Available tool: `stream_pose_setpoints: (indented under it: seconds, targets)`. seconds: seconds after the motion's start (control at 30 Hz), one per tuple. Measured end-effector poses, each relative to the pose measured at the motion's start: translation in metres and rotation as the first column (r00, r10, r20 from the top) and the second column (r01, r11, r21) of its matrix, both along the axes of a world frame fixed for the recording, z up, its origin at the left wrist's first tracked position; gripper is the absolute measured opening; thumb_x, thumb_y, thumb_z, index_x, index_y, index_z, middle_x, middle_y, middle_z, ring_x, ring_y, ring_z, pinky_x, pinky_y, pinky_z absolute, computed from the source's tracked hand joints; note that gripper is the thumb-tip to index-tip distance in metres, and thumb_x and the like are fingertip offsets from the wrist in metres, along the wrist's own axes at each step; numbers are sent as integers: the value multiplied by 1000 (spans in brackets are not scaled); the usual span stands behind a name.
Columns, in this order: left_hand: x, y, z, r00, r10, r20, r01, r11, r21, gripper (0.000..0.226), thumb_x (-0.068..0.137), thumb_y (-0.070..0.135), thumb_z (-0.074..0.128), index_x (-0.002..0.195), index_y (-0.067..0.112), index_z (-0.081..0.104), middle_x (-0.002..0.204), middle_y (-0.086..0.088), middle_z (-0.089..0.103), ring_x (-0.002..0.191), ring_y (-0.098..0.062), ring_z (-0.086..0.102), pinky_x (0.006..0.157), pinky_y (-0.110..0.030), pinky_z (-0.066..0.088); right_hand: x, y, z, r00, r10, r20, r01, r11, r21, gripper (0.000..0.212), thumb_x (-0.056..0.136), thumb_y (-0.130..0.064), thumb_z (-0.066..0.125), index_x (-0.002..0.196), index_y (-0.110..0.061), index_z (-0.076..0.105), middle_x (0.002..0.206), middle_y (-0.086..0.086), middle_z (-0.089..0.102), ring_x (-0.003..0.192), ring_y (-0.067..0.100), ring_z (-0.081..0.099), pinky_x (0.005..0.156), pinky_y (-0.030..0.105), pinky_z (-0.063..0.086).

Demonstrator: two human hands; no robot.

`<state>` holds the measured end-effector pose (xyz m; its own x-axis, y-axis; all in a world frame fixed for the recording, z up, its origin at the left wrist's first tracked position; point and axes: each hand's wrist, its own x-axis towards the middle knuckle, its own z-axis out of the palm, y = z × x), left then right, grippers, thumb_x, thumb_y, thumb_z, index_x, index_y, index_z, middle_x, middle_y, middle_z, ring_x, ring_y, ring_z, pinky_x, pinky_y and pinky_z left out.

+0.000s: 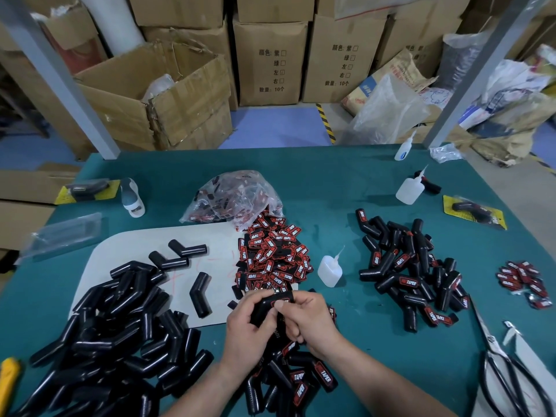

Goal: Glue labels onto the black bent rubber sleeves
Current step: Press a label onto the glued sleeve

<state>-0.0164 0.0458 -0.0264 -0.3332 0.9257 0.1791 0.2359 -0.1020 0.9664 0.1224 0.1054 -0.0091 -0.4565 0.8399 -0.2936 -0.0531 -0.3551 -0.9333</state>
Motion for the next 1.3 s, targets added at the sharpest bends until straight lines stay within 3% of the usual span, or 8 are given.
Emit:
stream_pose_setpoints:
  seconds: [0.2, 0.33, 0.5, 0.77, 0.93, 1.1, 1.3]
  targets:
    - [0, 0, 0, 999, -20, -43, 21, 999, 25, 26, 86, 32, 65, 112, 38, 67, 113, 21, 67, 108, -7, 66, 94, -15, 48, 1, 1, 2, 996, -22, -84, 15, 996, -85, 34, 82, -23, 74, 83, 9, 65, 40, 6, 42, 29, 16, 31, 39, 22, 32]
    - [-1, -1, 1, 995, -31, -96, 33, 999, 25, 25, 88, 33, 65, 111, 41, 69, 118, 24, 65, 111, -2, 64, 96, -12, 46, 0, 1, 4, 997, 2, -73, -9, 995, -99, 25, 79, -25, 76, 80, 0, 69, 39, 5, 41, 29, 15, 29, 39, 22, 31]
    - [0, -2, 2, 981, -52, -188, 64, 996, 59, 30, 90, 25, 64, 118, 18, 71, 124, 32, 61, 115, 6, 60, 99, -8, 41, 0, 1, 5, 999, -17, -50, 12, 995, -104, 22, 75, -25, 78, 76, -5, 69, 38, 4, 39, 28, 14, 29, 39, 22, 32]
    - [0, -2, 1, 969, -26, -248, 54, 993, 108, 33, 90, 22, 63, 117, 3, 71, 119, 14, 62, 117, 10, 57, 102, -10, 42, -1, -2, 6, 997, -52, -60, 45, 993, -112, 23, 72, -24, 79, 79, -4, 70, 38, 5, 40, 29, 15, 30, 39, 23, 32]
    - [0, -3, 3, 969, -29, -246, 64, 989, 134, 32, 91, 20, 63, 122, 18, 65, 118, 19, 63, 116, 7, 58, 102, -12, 44, -1, -2, 4, 996, -55, -68, 47, 992, -118, 38, 72, -25, 81, 86, 7, 67, 37, 5, 41, 28, 15, 31, 40, 24, 32]
    - [0, -2, 3, 967, -33, -253, 71, 987, 142, 32, 91, 21, 62, 123, 24, 61, 122, 24, 58, 116, 7, 58, 101, -11, 43, -1, -3, 6, 995, -54, -81, 46, 994, -95, 22, 75, -25, 80, 78, -5, 71, 38, 5, 41, 29, 15, 32, 41, 24, 33]
    - [0, -2, 2, 966, -30, -255, 70, 987, 148, 32, 91, 21, 62, 123, 23, 62, 122, 24, 58, 116, 8, 58, 101, -11, 43, -1, -4, 7, 995, -65, -74, 59, 995, -86, 22, 74, -25, 79, 73, -6, 68, 37, 5, 40, 28, 16, 31, 41, 25, 33]
